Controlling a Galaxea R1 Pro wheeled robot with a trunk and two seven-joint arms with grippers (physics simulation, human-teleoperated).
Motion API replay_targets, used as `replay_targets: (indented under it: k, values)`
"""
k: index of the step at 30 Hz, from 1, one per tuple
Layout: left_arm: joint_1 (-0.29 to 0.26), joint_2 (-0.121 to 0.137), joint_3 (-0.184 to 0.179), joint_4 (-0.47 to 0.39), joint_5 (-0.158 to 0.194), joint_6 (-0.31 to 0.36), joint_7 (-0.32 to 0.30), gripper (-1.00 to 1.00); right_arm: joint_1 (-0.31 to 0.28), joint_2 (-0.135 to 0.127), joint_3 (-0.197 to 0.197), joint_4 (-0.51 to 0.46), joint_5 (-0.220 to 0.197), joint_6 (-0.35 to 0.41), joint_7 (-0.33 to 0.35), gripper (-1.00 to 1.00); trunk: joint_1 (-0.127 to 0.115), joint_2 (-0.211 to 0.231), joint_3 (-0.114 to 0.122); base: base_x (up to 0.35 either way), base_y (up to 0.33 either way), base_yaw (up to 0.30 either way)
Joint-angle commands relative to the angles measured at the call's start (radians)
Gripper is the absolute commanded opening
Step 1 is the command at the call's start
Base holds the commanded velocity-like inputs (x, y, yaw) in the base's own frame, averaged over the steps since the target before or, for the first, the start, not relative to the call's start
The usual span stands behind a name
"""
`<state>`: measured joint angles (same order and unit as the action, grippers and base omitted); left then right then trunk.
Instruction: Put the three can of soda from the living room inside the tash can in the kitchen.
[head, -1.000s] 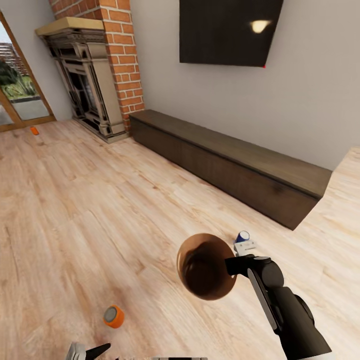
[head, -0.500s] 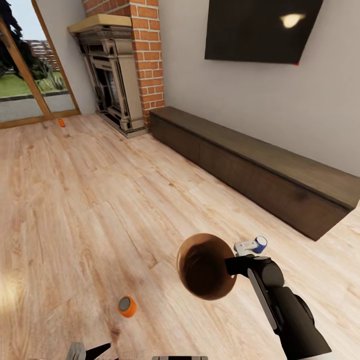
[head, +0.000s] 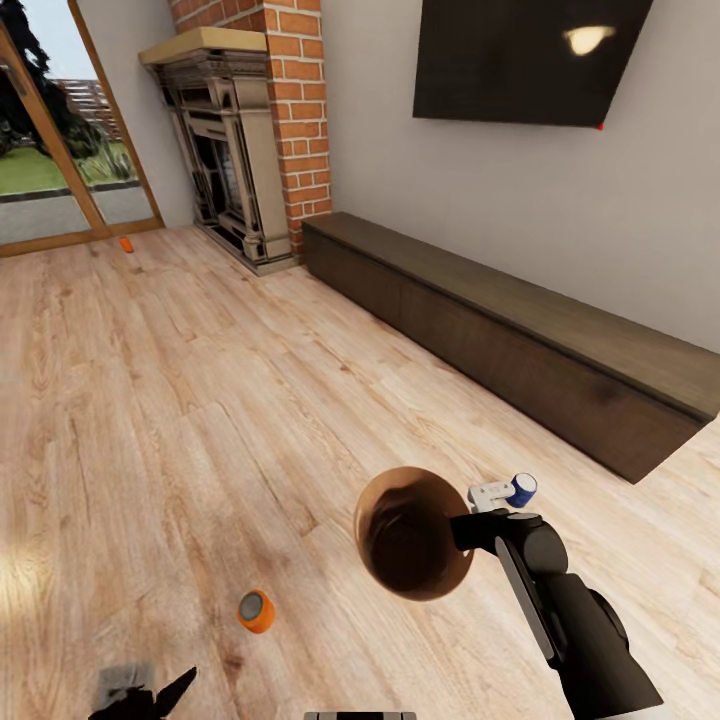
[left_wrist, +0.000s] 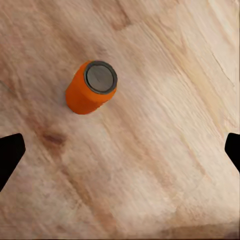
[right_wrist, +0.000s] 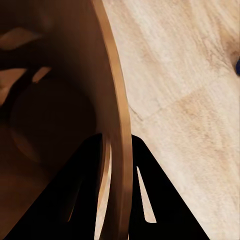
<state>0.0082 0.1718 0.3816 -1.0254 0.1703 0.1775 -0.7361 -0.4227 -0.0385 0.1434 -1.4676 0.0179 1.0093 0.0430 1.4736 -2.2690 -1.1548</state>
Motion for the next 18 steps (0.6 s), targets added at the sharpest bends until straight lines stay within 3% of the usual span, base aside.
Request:
replay_targets:
  k: [1, 2, 7, 9, 13, 14, 15, 18]
  values:
    - [0.000, -0.005, 0.001, -0.013, 0.002, 0.000, 0.067, 1.00, 0.000, 0.000, 0.000, 0.000, -0.020, 0.000, 0.005, -1.00, 0.000, 0.000, 0.000, 0.000, 0.000, 0.000]
    - [-0.003, -0.022, 0.002, -0.040, 0.008, 0.002, 0.182, 1.00, 0.000, 0.000, 0.000, 0.000, -0.020, 0.000, 0.005, -1.00, 0.000, 0.000, 0.000, 0.000, 0.000, 0.000]
    - [-0.034, -0.101, -0.006, -0.093, 0.018, 0.005, 0.410, 1.00, -0.001, 0.000, 0.000, 0.000, -0.021, 0.000, 0.005, -1.00, 0.000, 0.000, 0.000, 0.000, 0.000, 0.000]
    - [-0.082, -0.146, -0.023, -0.089, 0.018, 0.006, 0.535, 1.00, -0.001, 0.000, -0.001, 0.000, -0.021, 0.000, 0.005, -1.00, 0.000, 0.000, 0.000, 0.000, 0.000, 0.000]
    - [-0.193, -0.170, -0.090, 0.058, 0.015, 0.006, 0.613, 1.00, -0.001, 0.000, -0.001, 0.000, -0.021, 0.000, 0.005, -1.00, 0.000, 0.000, 0.000, 0.000, 0.000, 0.000]
    - [-0.246, -0.173, -0.109, 0.131, 0.014, 0.006, 0.623, 1.00, -0.001, 0.000, 0.000, 0.000, -0.020, 0.000, 0.005, -1.00, 0.000, 0.000, 0.000, 0.000, 0.000, 0.000]
    - [-0.362, -0.178, -0.136, 0.307, 0.013, 0.006, 0.635, 1.00, -0.001, 0.000, -0.001, 0.000, -0.020, 0.000, 0.005, -1.00, 0.000, 0.000, 0.000, 0.000, 0.000, 0.000]
    - [-0.397, -0.180, -0.144, 0.365, 0.012, 0.007, 0.638, 1.00, -0.001, 0.000, 0.000, 0.001, -0.020, 0.000, 0.005, -1.00, 0.000, 0.000, 0.000, 0.000, 0.000, 0.000]
